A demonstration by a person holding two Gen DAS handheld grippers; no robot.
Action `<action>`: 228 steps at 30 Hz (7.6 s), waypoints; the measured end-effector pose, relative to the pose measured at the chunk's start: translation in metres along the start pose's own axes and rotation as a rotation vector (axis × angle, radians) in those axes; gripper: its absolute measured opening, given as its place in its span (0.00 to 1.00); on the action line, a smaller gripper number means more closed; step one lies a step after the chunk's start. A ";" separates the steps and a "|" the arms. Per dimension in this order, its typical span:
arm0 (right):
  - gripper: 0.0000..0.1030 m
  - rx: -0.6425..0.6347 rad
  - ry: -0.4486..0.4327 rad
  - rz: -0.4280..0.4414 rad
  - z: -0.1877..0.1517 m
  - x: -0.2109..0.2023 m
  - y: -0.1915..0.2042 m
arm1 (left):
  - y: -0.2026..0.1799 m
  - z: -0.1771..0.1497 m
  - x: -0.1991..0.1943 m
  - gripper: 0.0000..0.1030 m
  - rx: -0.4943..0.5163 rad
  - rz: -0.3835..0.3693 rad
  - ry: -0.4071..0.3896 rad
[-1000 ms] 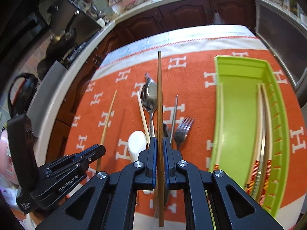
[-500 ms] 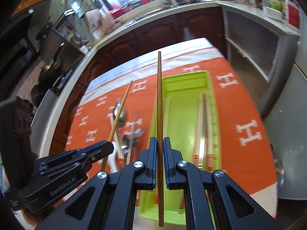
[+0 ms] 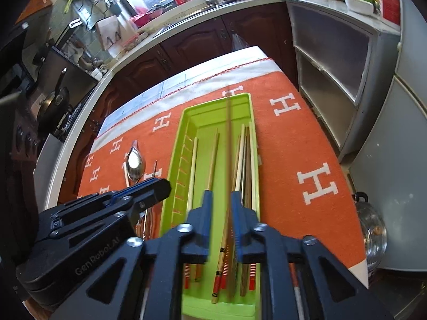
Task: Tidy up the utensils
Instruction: 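Carry both chopsticks into the green tray and open both tools, then move both open tools back over the remaining spoons and forks, then grasp a metal fork with the right tool while the left tool reaches toward a metal spoon, then grasp the metal spoon by its handle with the left tool, then carry the spoon and fork into the green tray and open both tools, then move both open tools back over the white ceramic spoon and chopsticks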
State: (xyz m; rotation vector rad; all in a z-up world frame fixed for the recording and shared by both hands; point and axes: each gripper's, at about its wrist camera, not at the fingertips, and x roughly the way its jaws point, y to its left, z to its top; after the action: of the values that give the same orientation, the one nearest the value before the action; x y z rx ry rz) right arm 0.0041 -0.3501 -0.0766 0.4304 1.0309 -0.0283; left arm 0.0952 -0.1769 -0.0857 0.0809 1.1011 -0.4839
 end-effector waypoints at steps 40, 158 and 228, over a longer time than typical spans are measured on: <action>0.49 -0.176 0.057 0.020 -0.041 0.022 0.097 | 0.137 -0.079 -0.081 0.53 -0.197 0.266 -0.151; 0.03 -0.036 0.004 0.352 -0.014 0.030 0.060 | 0.098 -0.062 0.029 0.04 -0.097 0.141 0.148; 0.40 -0.234 0.099 0.036 -0.040 0.023 0.108 | 0.190 -0.113 -0.066 0.23 -0.325 0.191 0.021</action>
State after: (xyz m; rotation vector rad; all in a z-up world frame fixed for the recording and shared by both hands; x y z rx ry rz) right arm 0.0072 -0.2324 -0.0770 0.2385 1.1090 0.1462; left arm 0.0559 0.0487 -0.1130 -0.0937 1.1675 -0.1295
